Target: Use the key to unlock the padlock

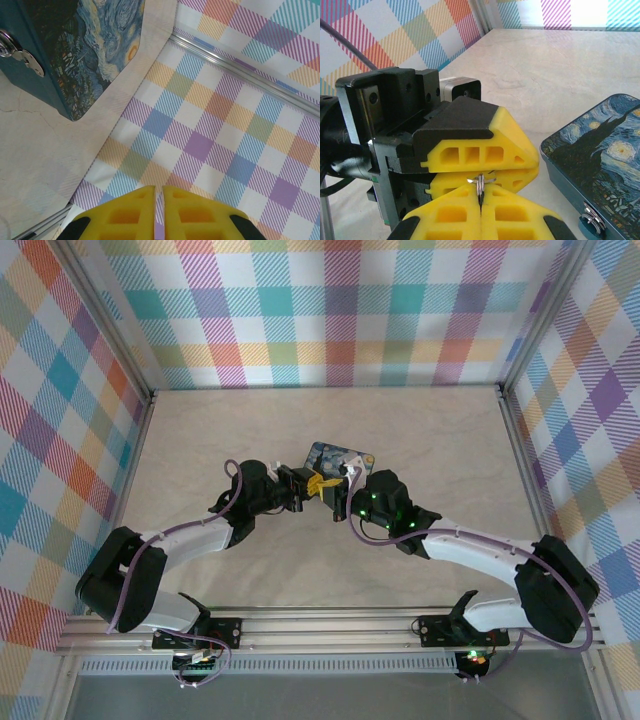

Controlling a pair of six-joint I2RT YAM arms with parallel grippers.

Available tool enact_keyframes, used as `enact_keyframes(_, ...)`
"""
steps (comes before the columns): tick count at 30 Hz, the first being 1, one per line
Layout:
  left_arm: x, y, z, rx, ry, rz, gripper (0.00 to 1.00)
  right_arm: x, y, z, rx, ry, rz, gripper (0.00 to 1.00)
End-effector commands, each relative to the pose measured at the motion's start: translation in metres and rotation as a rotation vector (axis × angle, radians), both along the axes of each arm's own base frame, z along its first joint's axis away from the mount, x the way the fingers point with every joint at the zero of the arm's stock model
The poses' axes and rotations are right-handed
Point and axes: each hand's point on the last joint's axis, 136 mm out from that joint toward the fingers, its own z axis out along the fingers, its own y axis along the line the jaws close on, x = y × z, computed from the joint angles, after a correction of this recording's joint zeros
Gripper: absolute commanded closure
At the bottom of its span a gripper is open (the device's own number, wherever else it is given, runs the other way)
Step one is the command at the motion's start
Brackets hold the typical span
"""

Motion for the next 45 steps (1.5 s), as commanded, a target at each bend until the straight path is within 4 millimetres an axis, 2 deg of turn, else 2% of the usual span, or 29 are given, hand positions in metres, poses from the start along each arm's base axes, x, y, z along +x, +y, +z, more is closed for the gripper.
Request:
enact_keyframes(1,0.001,-0.004,0.004,0.001,-0.007,-0.015,0.88,-0.002,-0.002,0.012,0.027,-0.028,-0.004,0.99)
enact_keyframes(4,0.001,-0.004,0.004,0.002,-0.009,-0.013,0.88,-0.003,-0.003,0.012,0.028,-0.028,-0.006,0.99)
enact_keyframes(12,0.002,-0.005,0.006,0.006,-0.02,-0.016,1.0,-0.002,-0.002,0.007,0.023,-0.018,-0.003,0.99)
enact_keyframes(19,0.002,-0.004,0.008,0.011,-0.038,-0.014,1.0,-0.003,-0.003,0.004,0.02,-0.01,-0.006,0.97)
enact_keyframes(30,0.013,0.01,0.015,0.155,-0.204,0.04,1.0,-0.01,-0.004,0.005,0.052,0.042,0.032,0.69)
enact_keyframes(35,0.02,0.021,0.017,0.235,-0.284,0.084,1.0,-0.008,-0.012,0.015,0.166,0.12,0.065,0.58)
enact_keyframes(41,0.023,0.039,0.037,0.376,-0.469,0.142,1.0,-0.004,-0.019,0.033,0.338,0.244,0.132,0.47)
enact_keyframes(45,0.02,0.049,0.057,0.411,-0.586,0.192,1.0,-0.006,-0.009,0.048,0.421,0.313,0.2,0.45)
